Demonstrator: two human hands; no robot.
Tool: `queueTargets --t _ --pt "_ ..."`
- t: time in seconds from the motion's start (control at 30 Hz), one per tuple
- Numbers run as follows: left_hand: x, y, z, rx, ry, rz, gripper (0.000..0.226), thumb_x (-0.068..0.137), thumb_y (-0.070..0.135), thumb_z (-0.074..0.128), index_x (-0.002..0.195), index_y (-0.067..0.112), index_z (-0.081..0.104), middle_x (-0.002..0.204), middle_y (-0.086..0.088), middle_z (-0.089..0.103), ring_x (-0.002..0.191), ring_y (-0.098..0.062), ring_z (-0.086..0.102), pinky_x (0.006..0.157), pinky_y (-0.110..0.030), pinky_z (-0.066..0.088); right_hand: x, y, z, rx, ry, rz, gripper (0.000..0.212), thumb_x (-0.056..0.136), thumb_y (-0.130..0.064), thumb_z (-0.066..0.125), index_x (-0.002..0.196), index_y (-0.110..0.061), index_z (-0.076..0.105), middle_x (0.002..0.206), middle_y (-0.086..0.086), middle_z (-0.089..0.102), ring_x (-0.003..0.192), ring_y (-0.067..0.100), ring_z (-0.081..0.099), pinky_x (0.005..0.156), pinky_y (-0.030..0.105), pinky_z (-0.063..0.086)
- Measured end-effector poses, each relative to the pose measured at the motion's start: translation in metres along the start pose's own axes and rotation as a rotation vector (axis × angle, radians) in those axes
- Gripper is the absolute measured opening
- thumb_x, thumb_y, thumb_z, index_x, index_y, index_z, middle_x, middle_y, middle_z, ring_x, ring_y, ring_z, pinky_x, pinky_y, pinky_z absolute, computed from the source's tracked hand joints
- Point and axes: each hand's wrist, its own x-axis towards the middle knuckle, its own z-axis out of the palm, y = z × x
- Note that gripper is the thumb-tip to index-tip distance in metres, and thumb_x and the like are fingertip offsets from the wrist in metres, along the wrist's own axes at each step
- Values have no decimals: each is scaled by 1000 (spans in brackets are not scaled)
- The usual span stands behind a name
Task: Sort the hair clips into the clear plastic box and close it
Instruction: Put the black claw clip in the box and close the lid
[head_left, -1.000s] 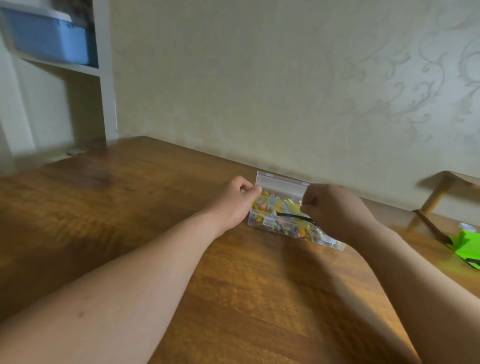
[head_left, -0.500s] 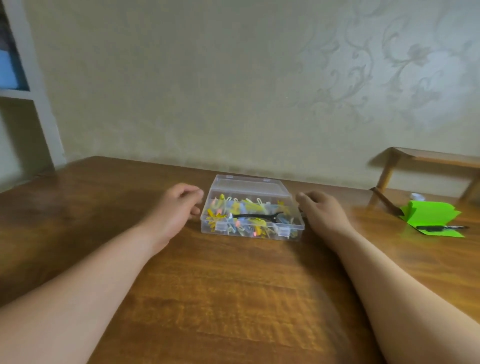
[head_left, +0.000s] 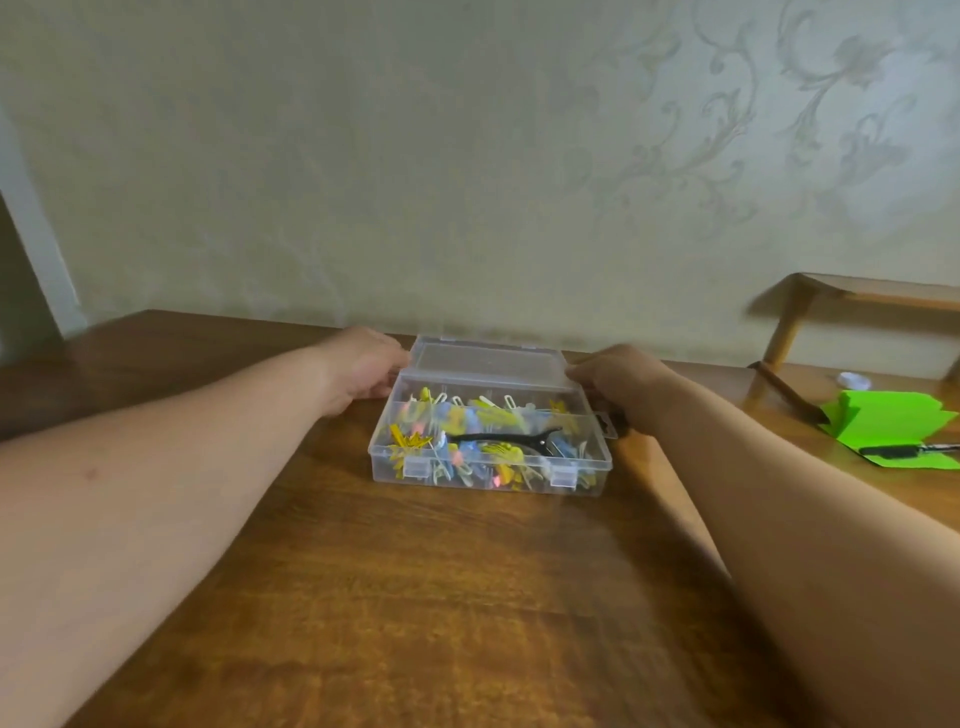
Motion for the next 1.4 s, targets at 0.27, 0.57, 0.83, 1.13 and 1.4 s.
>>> queueTargets --t 0.27,0.57,0.83,1.13,1.4 --pt "-11 7 -4 -185 20 103 38 103 2 58 134 20 69 99 1 79 80 -9 72 69 -26 50 7 12 -13 367 -98 -160 36 99 1 61 127 -20 71 113 7 80 104 23 74 89 36 56" --pt "-72 13 -15 -315 -49 75 49 108 57 48 131 18 67 130 -6 73 121 -19 66 108 -47 46 -74 14 -29 357 -35 -260 42 103 -60 54 107 -22 71 111 -5 71 112 18 64 104 45 47" --pt "-130 -37 5 173 34 360 32 114 35 51 142 31 65 148 5 62 138 -16 54 106 -34 40 -130 57 -7 -36 157 -441 21 99 -46 70 112 -31 74 105 -6 75 93 21 75 87 36 60" --pt "-155 -44 -1 761 83 409 75 98 65 64 162 40 34 168 8 45 152 -21 47 123 -48 42 -164 43 20 -571 141 -529 52 90 -67 68 136 -48 50 95 -12 65 91 20 66 80 36 54" --pt "-111 -77 -109 869 204 293 70 103 59 61 165 41 32 168 3 45 153 -26 44 121 -52 42 -126 -31 132 -623 92 -646 43 99 -33 64 138 -40 47 108 1 71 95 27 66 79 38 56"
